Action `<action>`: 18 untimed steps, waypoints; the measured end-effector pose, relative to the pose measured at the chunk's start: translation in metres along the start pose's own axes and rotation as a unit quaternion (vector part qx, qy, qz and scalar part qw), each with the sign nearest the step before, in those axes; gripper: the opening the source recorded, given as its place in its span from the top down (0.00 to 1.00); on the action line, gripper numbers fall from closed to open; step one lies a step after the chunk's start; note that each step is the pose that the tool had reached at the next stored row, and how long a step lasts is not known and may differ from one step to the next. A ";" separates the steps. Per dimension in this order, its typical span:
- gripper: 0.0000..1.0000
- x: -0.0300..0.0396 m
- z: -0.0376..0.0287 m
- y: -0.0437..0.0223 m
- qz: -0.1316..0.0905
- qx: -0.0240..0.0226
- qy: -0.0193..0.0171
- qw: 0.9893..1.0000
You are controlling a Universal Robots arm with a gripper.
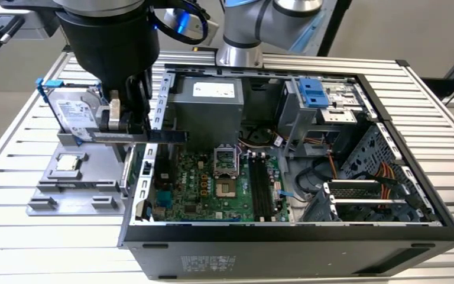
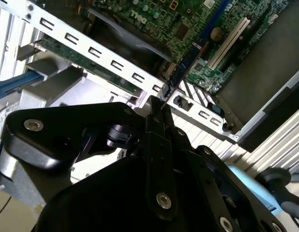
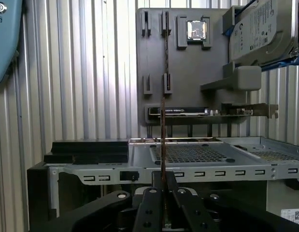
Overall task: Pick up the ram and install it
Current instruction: 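Pick up the ram and move it above insertion slot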
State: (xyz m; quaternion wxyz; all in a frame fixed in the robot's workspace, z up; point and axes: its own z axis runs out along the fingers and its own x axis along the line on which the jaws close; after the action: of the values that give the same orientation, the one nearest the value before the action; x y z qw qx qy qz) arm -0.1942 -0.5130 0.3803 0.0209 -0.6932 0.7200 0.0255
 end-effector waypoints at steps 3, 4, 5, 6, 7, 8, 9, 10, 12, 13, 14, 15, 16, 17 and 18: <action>1.00 -0.0002 0.0000 -0.0040 0.004 0.000 0.001 1.000; 1.00 -0.0002 0.0001 -0.0054 0.006 0.000 0.001 1.000; 1.00 -0.0002 0.0001 -0.0067 0.007 0.001 0.002 1.000; 1.00 -0.0003 0.0001 -0.0080 0.008 0.001 0.002 1.000; 1.00 -0.0003 0.0002 -0.0094 0.009 0.001 0.002 1.000; 1.00 -0.0004 0.0002 -0.0109 0.011 0.001 0.003 1.000; 1.00 -0.0004 0.0002 -0.0123 0.012 0.001 0.003 1.000; 1.00 -0.0005 0.0002 -0.0137 0.013 0.001 0.003 1.000; 1.00 -0.0006 0.0003 -0.0164 0.015 0.001 0.004 1.000; 1.00 -0.0006 0.0003 -0.0177 0.016 0.001 0.004 1.000; 1.00 -0.0007 0.0003 -0.0191 0.017 0.001 0.004 1.000; 1.00 -0.0007 0.0004 -0.0204 0.018 0.001 0.005 1.000; 1.00 -0.0008 0.0004 -0.0218 0.019 0.001 0.005 1.000; 1.00 -0.0008 0.0004 -0.0231 0.020 0.002 0.005 1.000; 1.00 -0.0009 0.0004 -0.0246 0.021 0.002 0.005 1.000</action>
State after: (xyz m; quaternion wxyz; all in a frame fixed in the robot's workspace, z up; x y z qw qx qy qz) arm -0.1696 -0.5130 0.3797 0.0176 -0.6779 0.7347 0.0210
